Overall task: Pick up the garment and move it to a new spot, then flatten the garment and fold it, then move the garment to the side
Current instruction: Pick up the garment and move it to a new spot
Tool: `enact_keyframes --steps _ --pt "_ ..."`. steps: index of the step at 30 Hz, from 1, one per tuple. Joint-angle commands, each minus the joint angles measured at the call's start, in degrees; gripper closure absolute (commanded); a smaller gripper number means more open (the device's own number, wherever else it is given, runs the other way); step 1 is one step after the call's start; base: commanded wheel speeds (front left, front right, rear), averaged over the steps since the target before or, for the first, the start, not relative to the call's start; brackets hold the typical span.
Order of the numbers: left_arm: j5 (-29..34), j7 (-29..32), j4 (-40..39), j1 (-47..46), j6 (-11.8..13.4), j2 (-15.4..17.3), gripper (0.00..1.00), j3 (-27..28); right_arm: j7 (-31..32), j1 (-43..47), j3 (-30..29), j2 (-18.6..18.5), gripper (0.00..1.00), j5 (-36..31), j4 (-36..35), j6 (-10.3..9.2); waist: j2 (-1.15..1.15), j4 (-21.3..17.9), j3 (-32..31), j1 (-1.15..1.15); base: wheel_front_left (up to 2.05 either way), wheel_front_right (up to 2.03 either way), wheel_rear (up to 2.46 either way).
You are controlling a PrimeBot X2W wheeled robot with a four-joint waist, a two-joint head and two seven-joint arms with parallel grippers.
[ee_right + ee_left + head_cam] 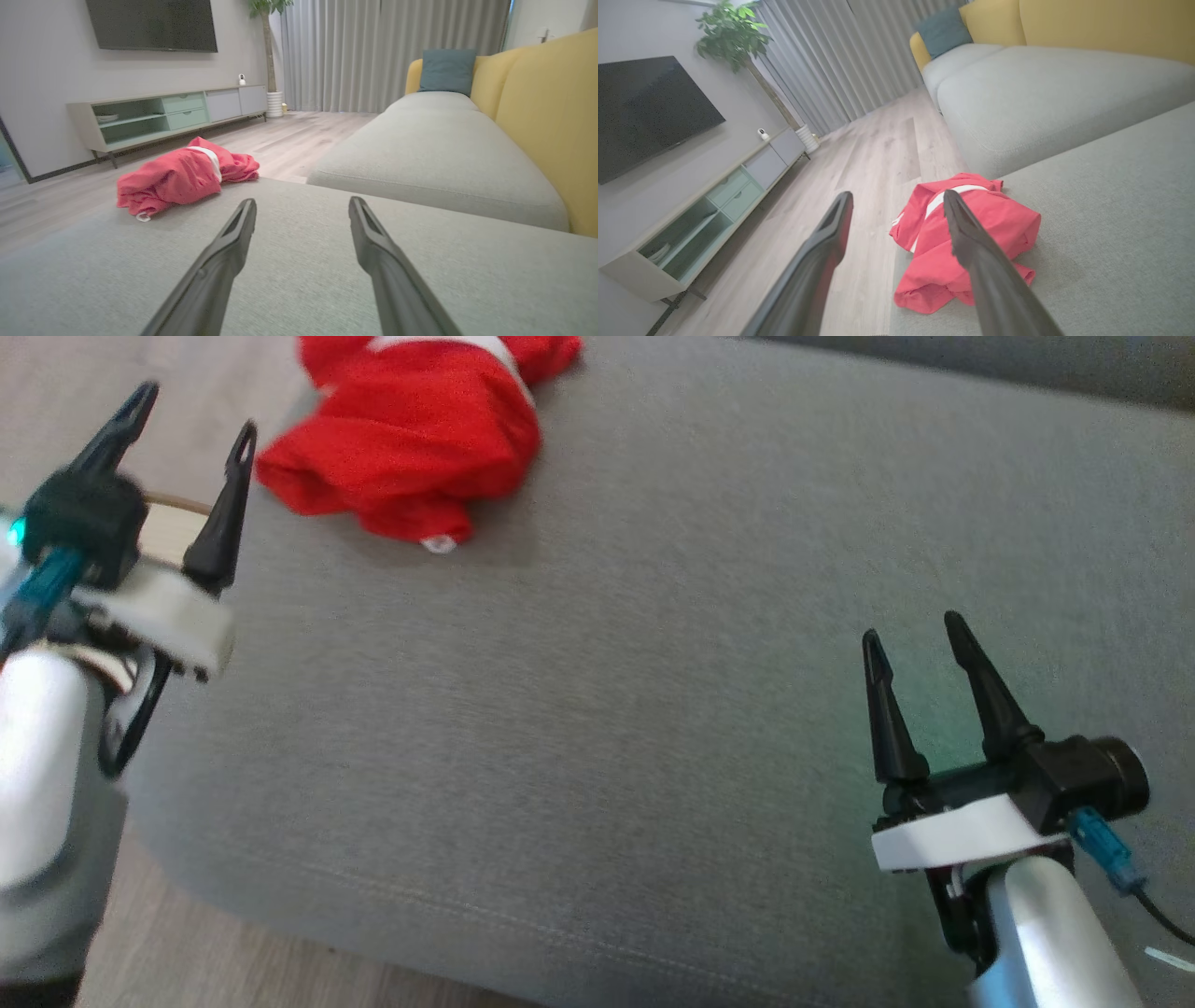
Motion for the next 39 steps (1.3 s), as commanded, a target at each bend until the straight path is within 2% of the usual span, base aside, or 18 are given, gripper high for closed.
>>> enact_keyframes --steps 1,4,9,12,19,22,23,24,25,39 --pt "-0.33 0.56 0.63 -4.54 -0.25 2.91 0.00 0.79 -0.60 -1.93 1.25 -0.34 0.00 -0.66 -2.15 0.43 0.00 -4.93 5.45 0.00 0.00 0.00 0.00" --pt "-1.87 1.51 6.25 -9.62 -0.75 3.82 0.00 -3.35 -0.60 -2.79 1.25 -0.34 0.00 -1.45 -2.56 0.43 0.00 -6.65 7.92 0.00 0.00 0.00 0.00" --pt "-7.64 3.94 14.00 -15.92 -0.85 6.66 0.00 -15.50 -0.60 -4.02 1.09 -0.34 0.00 -2.36 -3.35 0.43 0.00 -8.53 11.26 0.00 0.00 0.00 0.00" --pt "-11.13 4.53 17.88 -19.24 -0.86 8.00 0.00 -20.38 -0.60 -4.78 1.15 -0.34 0.00 -2.64 -3.81 0.43 0.00 -9.21 12.93 0.00 0.00 0.00 0.00" --pt "-12.52 3.70 28.27 -24.89 -0.87 8.71 0.00 -24.17 -0.60 -6.19 1.56 -0.34 0.00 -2.65 -4.42 0.43 0.00 -10.47 15.69 0.00 0.00 0.00 0.00" --pt "-11.94 2.84 32.22 -26.36 0.26 8.16 0.00 -24.23 -0.60 -6.53 1.48 -0.34 0.00 -2.50 -4.36 0.43 0.00 -10.86 16.06 0.00 0.00 0.00 0.00" --pt "-11.82 2.35 33.21 -26.74 0.53 7.93 0.34 -24.27 -0.60 -6.61 1.42 -0.34 0.00 -2.42 -4.36 0.43 0.00 -10.98 16.11 0.00 0.00 0.00 0.00" --pt "-11.73 1.94 34.09 -27.06 0.63 7.66 0.84 -24.37 -0.60 -6.67 1.34 -0.34 0.00 -2.36 -4.33 0.43 0.00 -11.07 16.06 0.00 0.00 0.00 0.00" --pt "-11.72 1.66 34.85 -27.37 0.63 7.39 1.00 -24.48 -0.60 -6.68 1.23 -0.34 0.00 -2.30 -4.26 0.43 0.00 -11.12 15.94 0.00 0.00 0.00 0.00" --pt "-12.65 -4.45 37.93 -31.46 1.28 7.16 1.00 -23.66 -0.60 -5.88 1.60 -0.34 0.00 0.28 -2.49 0.43 0.00 -10.86 9.08 0.00 0.00 0.00 0.00"
